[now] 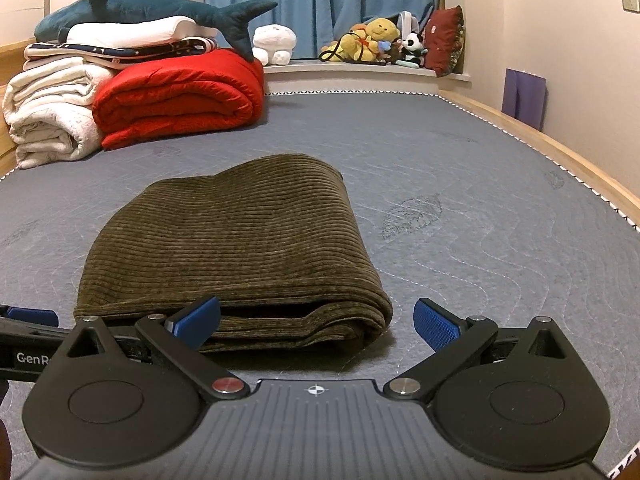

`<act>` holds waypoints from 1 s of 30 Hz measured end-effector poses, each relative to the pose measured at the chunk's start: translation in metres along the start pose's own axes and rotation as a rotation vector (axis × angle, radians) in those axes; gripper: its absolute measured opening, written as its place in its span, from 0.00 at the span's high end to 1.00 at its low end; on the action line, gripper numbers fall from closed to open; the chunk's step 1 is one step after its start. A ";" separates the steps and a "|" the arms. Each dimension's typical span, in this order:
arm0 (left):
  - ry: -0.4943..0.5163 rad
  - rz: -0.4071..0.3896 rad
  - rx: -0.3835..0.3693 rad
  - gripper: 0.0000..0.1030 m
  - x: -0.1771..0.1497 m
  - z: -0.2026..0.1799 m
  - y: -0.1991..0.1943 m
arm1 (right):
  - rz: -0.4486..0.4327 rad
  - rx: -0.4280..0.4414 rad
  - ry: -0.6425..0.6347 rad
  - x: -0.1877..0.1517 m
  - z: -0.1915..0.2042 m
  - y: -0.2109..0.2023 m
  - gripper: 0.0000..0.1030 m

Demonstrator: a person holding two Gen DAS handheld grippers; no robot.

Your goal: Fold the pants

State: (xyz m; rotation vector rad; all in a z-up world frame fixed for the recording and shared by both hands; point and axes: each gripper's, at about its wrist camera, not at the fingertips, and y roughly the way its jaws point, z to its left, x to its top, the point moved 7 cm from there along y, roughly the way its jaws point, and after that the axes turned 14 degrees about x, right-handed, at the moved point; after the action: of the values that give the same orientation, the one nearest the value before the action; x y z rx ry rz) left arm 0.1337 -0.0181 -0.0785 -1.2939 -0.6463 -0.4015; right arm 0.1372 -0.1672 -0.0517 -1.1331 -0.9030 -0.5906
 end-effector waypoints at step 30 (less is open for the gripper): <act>0.000 0.002 -0.013 0.00 0.000 -0.001 0.001 | -0.004 -0.003 0.001 0.001 0.003 -0.001 0.01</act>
State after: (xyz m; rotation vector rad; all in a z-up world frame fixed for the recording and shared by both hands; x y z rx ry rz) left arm 0.1340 -0.0184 -0.0792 -1.3072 -0.6434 -0.4048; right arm 0.1356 -0.1648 -0.0498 -1.1338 -0.9039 -0.5964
